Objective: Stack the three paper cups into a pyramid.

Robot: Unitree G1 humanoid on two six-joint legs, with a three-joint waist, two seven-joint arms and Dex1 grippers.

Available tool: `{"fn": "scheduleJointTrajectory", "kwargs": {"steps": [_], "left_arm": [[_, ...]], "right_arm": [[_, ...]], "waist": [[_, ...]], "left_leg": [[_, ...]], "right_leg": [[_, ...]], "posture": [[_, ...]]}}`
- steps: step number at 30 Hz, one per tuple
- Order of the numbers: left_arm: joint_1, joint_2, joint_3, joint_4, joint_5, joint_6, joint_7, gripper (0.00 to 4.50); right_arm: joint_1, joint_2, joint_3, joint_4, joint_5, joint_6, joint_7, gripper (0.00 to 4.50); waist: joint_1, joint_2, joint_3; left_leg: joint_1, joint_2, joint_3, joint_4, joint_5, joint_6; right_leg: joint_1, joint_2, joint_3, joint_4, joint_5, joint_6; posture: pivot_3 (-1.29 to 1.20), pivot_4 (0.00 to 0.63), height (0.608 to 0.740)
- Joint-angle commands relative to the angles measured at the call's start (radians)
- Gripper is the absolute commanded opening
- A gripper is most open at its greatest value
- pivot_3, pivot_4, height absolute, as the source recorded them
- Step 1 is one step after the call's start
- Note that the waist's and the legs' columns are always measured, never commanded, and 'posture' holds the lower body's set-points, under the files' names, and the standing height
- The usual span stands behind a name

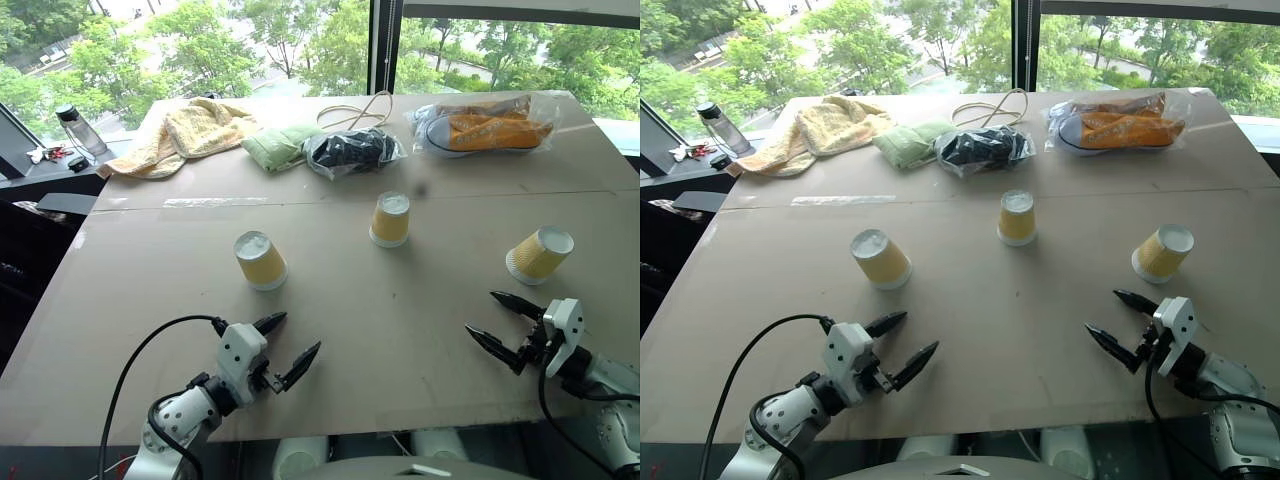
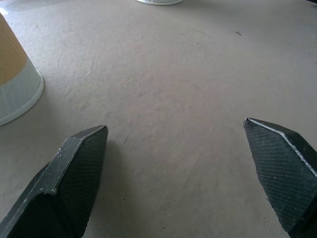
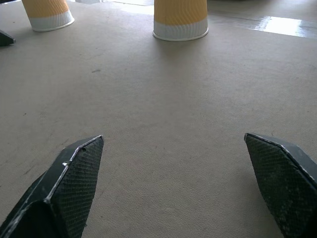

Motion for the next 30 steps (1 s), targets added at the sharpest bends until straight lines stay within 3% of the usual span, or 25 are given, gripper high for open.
{"fn": "scheduleJointTrajectory", "kwargs": {"steps": [1,21,30], "left_arm": [[0.006,-0.003,-0.005,0.044,0.012,-0.010,-0.003,4.50],[0.034,0.006,0.056,0.076,-0.049,-0.112,-0.068,4.50],[-0.012,-0.030,0.234,-0.008,-0.230,-0.181,-0.070,4.50]], "right_arm": [[0.012,-0.009,-0.030,-0.040,0.014,-0.004,-0.003,4.49],[-0.023,-0.007,-0.013,-0.037,0.023,0.012,0.024,4.49],[0.002,-0.029,0.003,-0.216,0.161,0.091,0.145,4.49]], "waist": [[0.000,0.000,0.000],[-0.003,0.002,-0.002],[-0.001,-0.002,0.001]], "left_leg": [[0.000,0.000,0.000,0.000,0.000,0.000],[0.000,0.000,0.000,0.000,0.000,0.000],[-0.001,0.001,-0.001,0.000,0.000,0.000]], "right_leg": [[0.000,0.000,0.000,0.000,0.000,0.000],[0.000,0.001,0.000,0.000,0.000,0.000],[0.000,0.000,0.000,-0.001,0.000,0.000]], "posture": [[0.00,0.150,0.740],[0.00,0.150,0.740],[0.00,0.150,0.740]]}}
